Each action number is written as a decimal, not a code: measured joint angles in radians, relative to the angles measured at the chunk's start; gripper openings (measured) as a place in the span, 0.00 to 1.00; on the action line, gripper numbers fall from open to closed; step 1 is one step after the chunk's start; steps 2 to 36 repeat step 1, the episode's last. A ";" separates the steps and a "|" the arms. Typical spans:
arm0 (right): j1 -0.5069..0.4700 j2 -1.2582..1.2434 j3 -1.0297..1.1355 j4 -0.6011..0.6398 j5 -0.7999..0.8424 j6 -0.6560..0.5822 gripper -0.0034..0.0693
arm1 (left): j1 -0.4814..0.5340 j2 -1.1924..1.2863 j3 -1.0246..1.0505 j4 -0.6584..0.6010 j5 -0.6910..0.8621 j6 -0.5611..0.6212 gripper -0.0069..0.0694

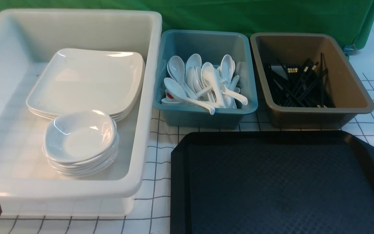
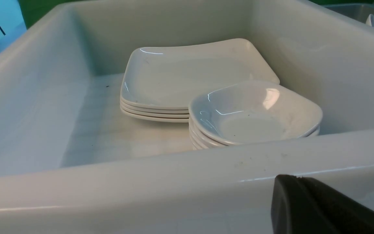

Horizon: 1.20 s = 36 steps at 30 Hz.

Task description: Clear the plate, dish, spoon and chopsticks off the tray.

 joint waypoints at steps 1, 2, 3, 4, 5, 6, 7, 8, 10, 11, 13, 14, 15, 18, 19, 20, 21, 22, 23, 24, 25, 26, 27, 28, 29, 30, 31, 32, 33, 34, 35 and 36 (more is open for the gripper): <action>0.000 0.000 0.000 0.000 0.000 0.000 0.39 | 0.000 0.000 0.000 0.000 0.000 0.002 0.12; 0.000 0.000 0.000 0.000 0.000 0.000 0.39 | 0.000 0.000 0.000 0.000 0.000 0.002 0.12; 0.000 0.000 0.000 0.000 0.000 0.000 0.39 | 0.000 0.000 0.000 0.000 0.000 0.002 0.12; 0.000 0.000 0.000 0.000 0.000 0.000 0.39 | 0.000 0.000 0.000 0.000 0.000 0.002 0.12; 0.000 0.000 0.000 0.000 0.000 0.000 0.39 | 0.000 0.000 0.000 0.000 0.000 0.002 0.12; 0.000 0.000 0.000 0.000 0.000 0.000 0.39 | 0.000 0.000 0.000 0.000 0.000 0.002 0.12; 0.000 0.000 0.000 0.000 0.000 0.000 0.39 | 0.000 0.000 0.000 0.000 0.000 0.002 0.12; 0.000 0.000 0.000 0.000 0.000 0.000 0.39 | 0.000 0.000 0.000 0.000 0.000 0.002 0.12; 0.000 0.000 0.000 0.000 0.000 0.000 0.39 | 0.000 0.000 0.000 0.000 0.000 0.002 0.12; 0.000 0.000 0.000 0.000 0.000 0.000 0.39 | 0.000 0.000 0.000 0.000 0.000 0.002 0.12; 0.000 0.000 0.000 0.000 0.000 0.000 0.39 | 0.000 0.000 0.000 0.000 0.000 0.002 0.12; 0.000 0.000 0.000 0.000 0.000 0.000 0.39 | 0.000 0.000 0.000 0.000 0.000 0.002 0.12; 0.000 0.000 0.000 0.000 0.000 0.000 0.39 | 0.000 0.000 0.000 0.000 0.000 0.002 0.12; 0.000 0.000 0.000 0.000 0.000 0.000 0.39 | 0.000 0.000 0.000 0.000 0.000 0.002 0.12; 0.000 0.000 0.000 0.000 0.000 0.000 0.39 | 0.000 0.000 0.000 0.000 0.000 0.002 0.12; 0.000 0.000 0.000 0.000 0.000 0.000 0.39 | 0.000 0.000 0.000 0.000 0.000 0.002 0.12; 0.000 0.000 0.000 0.000 0.000 0.000 0.39 | 0.000 0.000 0.000 0.000 0.000 0.002 0.12; 0.000 0.000 0.000 0.000 0.000 0.000 0.39 | 0.000 0.000 0.000 0.000 0.000 0.002 0.12; 0.000 0.000 0.000 0.000 0.000 0.000 0.39 | 0.000 0.000 0.000 0.000 0.000 0.002 0.12; 0.000 0.000 0.000 0.000 0.000 0.000 0.39 | 0.000 0.000 0.000 0.000 0.000 0.002 0.12; 0.000 0.000 0.000 0.000 0.000 0.000 0.39 | 0.000 0.000 0.000 0.000 0.000 0.002 0.12; 0.000 0.000 0.000 0.000 0.000 0.000 0.39 | 0.000 0.000 0.000 0.000 0.000 0.002 0.12; 0.000 0.000 0.000 0.000 0.000 0.000 0.39 | 0.000 0.000 0.000 0.000 0.000 0.002 0.12; 0.000 0.000 0.000 0.000 0.000 0.000 0.39 | 0.000 0.000 0.000 0.000 0.000 0.002 0.12; 0.000 0.000 0.000 0.000 0.000 0.000 0.39 | 0.000 0.000 0.000 0.000 0.000 0.002 0.12; 0.000 0.000 0.000 0.000 0.000 0.000 0.39 | 0.000 0.000 0.000 0.000 0.000 0.002 0.12; 0.000 0.000 0.000 0.000 0.000 0.000 0.39 | 0.000 0.000 0.000 0.000 0.000 0.002 0.12; 0.000 0.000 0.000 0.000 0.000 0.000 0.39 | 0.000 0.000 0.000 0.000 0.000 0.002 0.12; 0.000 0.000 0.000 0.000 0.000 0.000 0.39 | 0.000 0.000 0.000 0.000 0.000 0.002 0.12; 0.000 0.000 0.000 0.000 0.000 0.000 0.39 | 0.000 0.000 0.000 0.000 0.000 0.002 0.12; 0.000 0.000 0.000 0.000 0.000 0.000 0.39 | 0.000 0.000 0.000 0.000 0.000 0.002 0.12; 0.000 0.000 0.000 0.000 0.000 0.000 0.39 | 0.000 0.000 0.000 0.000 0.000 0.002 0.12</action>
